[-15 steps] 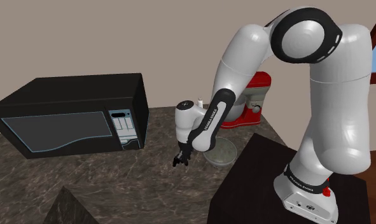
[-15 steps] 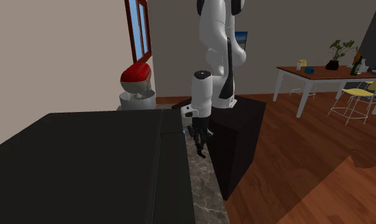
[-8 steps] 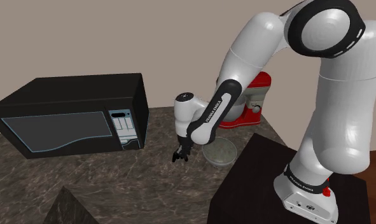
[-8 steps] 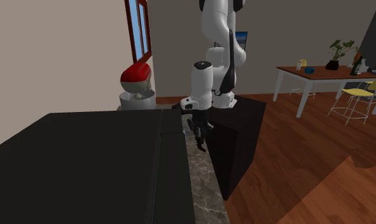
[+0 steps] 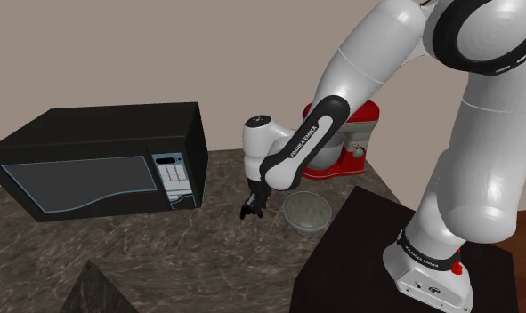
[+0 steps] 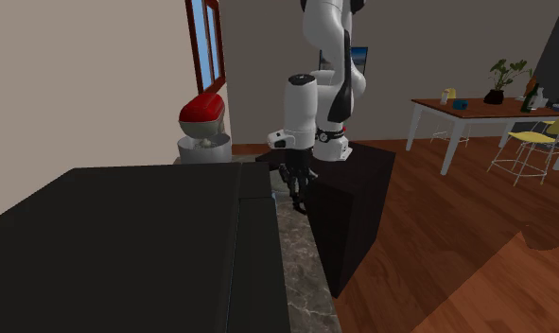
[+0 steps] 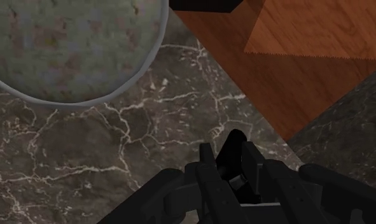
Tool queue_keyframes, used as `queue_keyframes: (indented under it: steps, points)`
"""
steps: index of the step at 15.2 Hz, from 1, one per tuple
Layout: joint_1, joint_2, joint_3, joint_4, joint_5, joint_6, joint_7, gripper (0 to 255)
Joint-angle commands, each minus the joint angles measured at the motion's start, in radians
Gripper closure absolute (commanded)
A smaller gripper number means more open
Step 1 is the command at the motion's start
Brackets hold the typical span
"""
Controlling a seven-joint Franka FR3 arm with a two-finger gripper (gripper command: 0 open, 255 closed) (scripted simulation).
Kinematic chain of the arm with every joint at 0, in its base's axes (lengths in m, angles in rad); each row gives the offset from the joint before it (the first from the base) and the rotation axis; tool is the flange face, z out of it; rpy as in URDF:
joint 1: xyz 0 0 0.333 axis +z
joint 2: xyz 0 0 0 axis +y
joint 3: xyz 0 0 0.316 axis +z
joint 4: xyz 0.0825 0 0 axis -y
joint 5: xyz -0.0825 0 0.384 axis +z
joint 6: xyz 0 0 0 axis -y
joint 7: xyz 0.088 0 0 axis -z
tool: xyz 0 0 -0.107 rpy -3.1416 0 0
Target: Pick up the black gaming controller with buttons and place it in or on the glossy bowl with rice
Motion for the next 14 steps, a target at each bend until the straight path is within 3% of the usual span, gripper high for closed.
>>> queue_keyframes:
  steps: [1,14]
  points:
    - [-0.001,-0.029,0.004,-0.002,0.010,-0.028,-0.006,255]
    - [-0.005,-0.176,0.013,0.022,0.056,-0.196,-0.039,255]
